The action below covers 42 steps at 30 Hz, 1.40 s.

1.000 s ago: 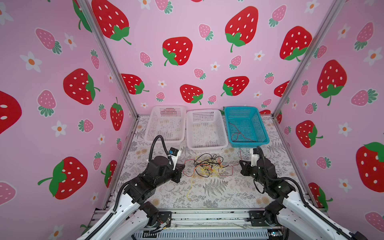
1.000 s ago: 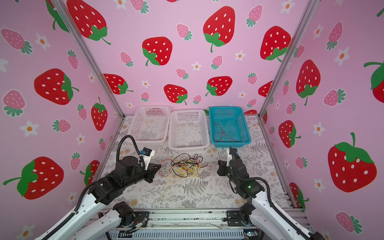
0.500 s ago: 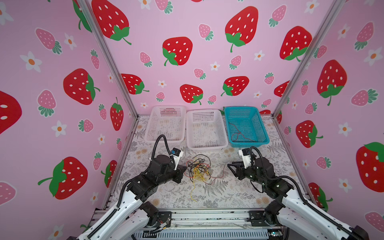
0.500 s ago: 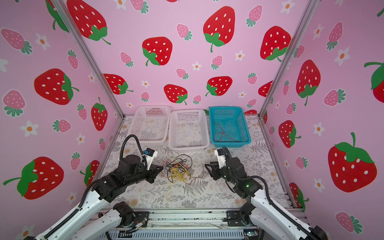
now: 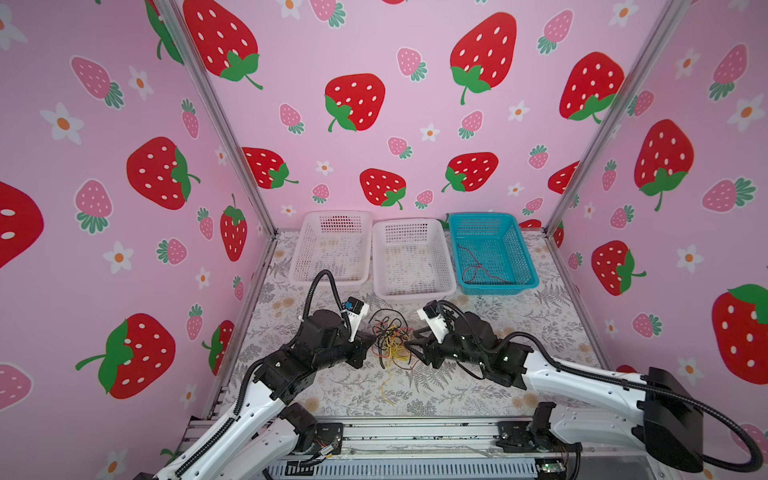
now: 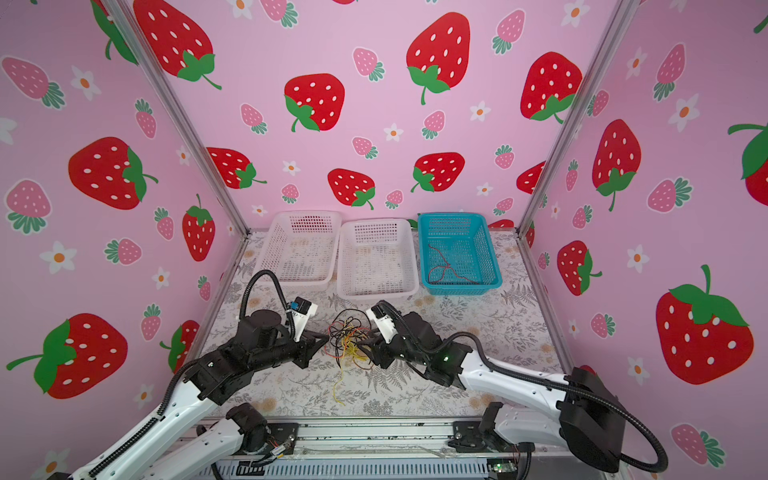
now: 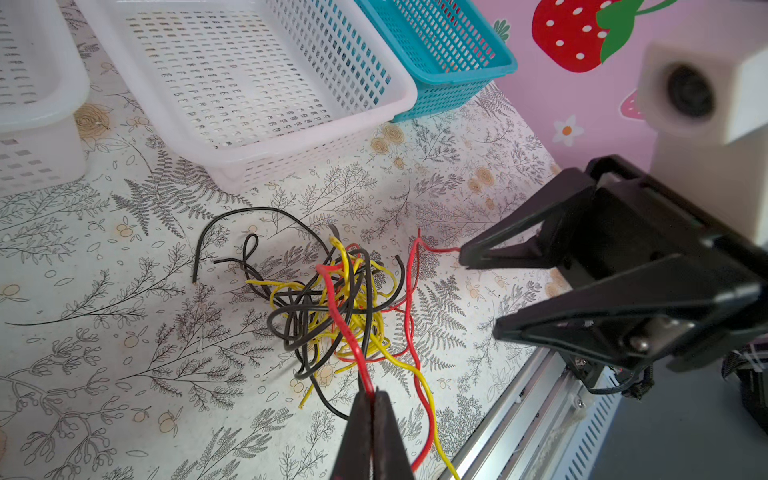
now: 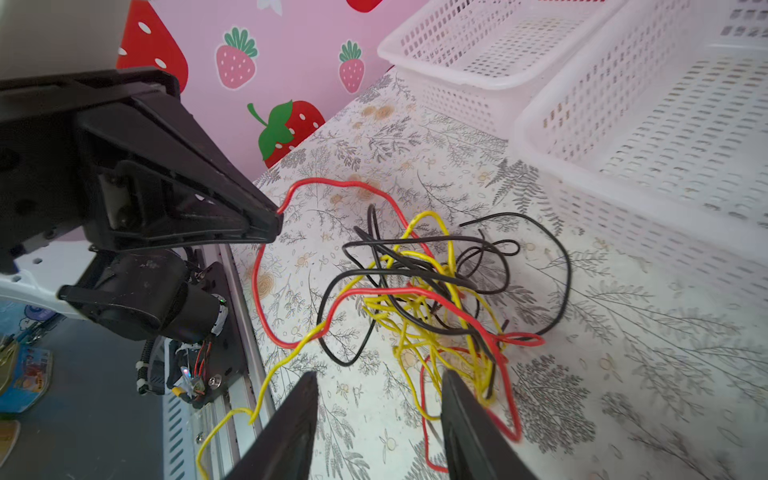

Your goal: Untangle the cables

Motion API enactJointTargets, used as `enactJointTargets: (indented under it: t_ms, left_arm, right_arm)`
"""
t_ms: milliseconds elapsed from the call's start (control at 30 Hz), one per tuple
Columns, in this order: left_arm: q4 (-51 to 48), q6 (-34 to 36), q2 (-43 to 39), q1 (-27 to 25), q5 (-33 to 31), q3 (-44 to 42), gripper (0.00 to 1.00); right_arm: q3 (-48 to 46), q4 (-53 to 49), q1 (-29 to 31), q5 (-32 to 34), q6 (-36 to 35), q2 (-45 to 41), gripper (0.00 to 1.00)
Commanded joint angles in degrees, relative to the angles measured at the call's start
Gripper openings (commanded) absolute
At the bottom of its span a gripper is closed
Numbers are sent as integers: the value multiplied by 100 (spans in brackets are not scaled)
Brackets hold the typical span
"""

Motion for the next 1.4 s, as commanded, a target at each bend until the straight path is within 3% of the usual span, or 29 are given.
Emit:
enactJointTargets:
  t_ms: [0,300,500,667,833,1067,1367]
  left_arm:
    - [191,8,-67,-13,38,-66,0]
    - [180,29,-85,-42,4,-61,0]
    - [146,-155,-318,-34,-189,108,0]
    - [169,-953,-334,-33,-222,566,0]
    - [39,-2297,107,-30,-59,1147,0]
    - [530,-3452,156,-35,265,947,0]
    - [838,-4137,-46,-120,413,537,0]
  right_arm:
    - [232,540,169,142,610,428,48]
    - [384,1218,290,173,1257,1124,39]
    - [208,1038,290,929,1168,845,40]
    - [-74,1325,307,696,619,690,43]
    - [-714,2029,391,507,121,476,46]
    - [-876,2410,663,1123,-259,577,51]
    - [-1018,3244,667,1900,-495,600,57]
